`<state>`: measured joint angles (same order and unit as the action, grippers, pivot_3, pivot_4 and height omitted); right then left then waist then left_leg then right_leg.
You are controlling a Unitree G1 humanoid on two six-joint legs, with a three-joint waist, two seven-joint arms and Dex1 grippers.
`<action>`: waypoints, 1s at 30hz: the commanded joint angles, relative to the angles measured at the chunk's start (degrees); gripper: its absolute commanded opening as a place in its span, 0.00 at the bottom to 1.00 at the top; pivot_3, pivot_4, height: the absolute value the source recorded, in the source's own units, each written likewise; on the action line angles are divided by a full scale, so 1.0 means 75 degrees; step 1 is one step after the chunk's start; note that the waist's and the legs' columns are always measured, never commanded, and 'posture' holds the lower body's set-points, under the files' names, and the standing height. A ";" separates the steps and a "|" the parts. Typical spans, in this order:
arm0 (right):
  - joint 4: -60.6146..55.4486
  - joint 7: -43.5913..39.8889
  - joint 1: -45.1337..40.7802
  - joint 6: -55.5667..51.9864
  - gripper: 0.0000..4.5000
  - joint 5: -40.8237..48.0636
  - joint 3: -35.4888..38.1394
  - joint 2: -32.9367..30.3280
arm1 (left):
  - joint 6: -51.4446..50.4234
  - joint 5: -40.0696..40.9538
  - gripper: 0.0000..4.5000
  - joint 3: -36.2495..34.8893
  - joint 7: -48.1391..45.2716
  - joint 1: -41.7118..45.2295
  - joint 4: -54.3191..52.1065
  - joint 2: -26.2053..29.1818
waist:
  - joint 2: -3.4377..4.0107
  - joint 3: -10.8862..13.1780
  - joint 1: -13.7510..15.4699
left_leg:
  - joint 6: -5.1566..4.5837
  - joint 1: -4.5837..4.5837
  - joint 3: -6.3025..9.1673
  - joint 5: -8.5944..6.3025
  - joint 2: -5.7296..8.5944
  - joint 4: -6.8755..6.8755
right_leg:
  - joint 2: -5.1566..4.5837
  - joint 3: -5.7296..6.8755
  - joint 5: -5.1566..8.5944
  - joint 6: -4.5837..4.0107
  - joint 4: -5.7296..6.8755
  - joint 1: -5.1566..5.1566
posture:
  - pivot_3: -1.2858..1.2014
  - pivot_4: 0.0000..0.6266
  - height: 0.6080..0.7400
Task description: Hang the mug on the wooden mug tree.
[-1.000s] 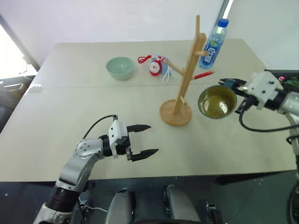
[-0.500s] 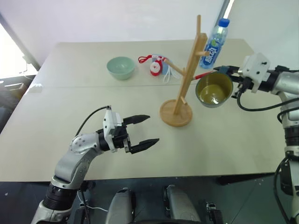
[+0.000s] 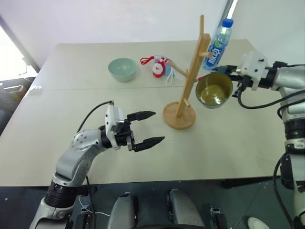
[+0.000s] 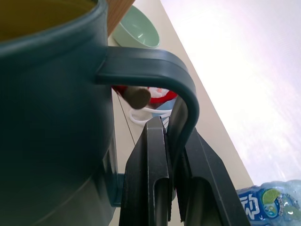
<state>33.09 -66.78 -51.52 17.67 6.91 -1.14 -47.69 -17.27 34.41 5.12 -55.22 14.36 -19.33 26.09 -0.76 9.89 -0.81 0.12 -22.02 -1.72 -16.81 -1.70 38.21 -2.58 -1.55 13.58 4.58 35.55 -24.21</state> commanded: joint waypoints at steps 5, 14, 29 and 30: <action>0.0300 -0.0152 -0.0522 0.0092 0.01 -0.0156 -0.0069 0.0089 | 0.0071 0.0170 1.00 -0.0192 -0.0022 0.0287 -0.0337 0.0023 | 0.0000 0.0000 0.0007 | 0.0001 0.0000 0.0000 0.0001 0.0000 0.0001 | -0.0001 0.0000 -0.0001 0.0000 0.0001 0.0000 | 0.52 0.24 1.00; 0.0643 -0.0238 -0.0758 0.0220 0.01 -0.0342 -0.0158 0.0162 | 0.0116 0.0207 1.00 -0.0213 0.0089 0.0312 -0.0370 -0.0029 | 0.0000 0.0000 0.0005 | 0.0002 -0.0001 0.0001 0.0001 -0.0001 0.0001 | -0.0003 0.0000 -0.0002 0.0001 0.0003 0.0000 | 0.52 0.24 1.00; 0.0596 0.0524 -0.0778 0.0822 0.55 -0.0614 0.0297 -0.0531 | 0.0243 -0.0011 1.00 -0.0197 0.0256 0.0255 -0.0111 -0.0114 | 0.0000 0.0000 0.0019 | 0.0003 -0.0003 -0.0003 0.0002 0.0002 0.0001 | -0.0007 0.0000 -0.0001 0.0000 0.0004 0.0000 | 0.52 0.24 1.00; 0.0546 0.0599 -0.0706 0.0785 0.55 -0.0549 0.0389 -0.0588 | 0.0250 -0.0066 1.00 -0.0209 0.0330 0.0246 -0.0060 -0.0129 | 0.0000 0.0000 0.0021 | 0.0003 -0.0003 -0.0003 0.0002 0.0003 0.0000 | -0.0008 0.0000 -0.0001 0.0000 0.0003 0.0000 | 0.52 0.24 1.00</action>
<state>39.19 -63.68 -56.55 23.40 1.32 -1.16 -50.58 -16.58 34.50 4.78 -53.61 16.15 -19.25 25.36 -0.75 9.89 -0.65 0.14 -22.04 -1.74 -16.80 -1.67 38.21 -2.65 -1.55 13.57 4.58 35.57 -24.21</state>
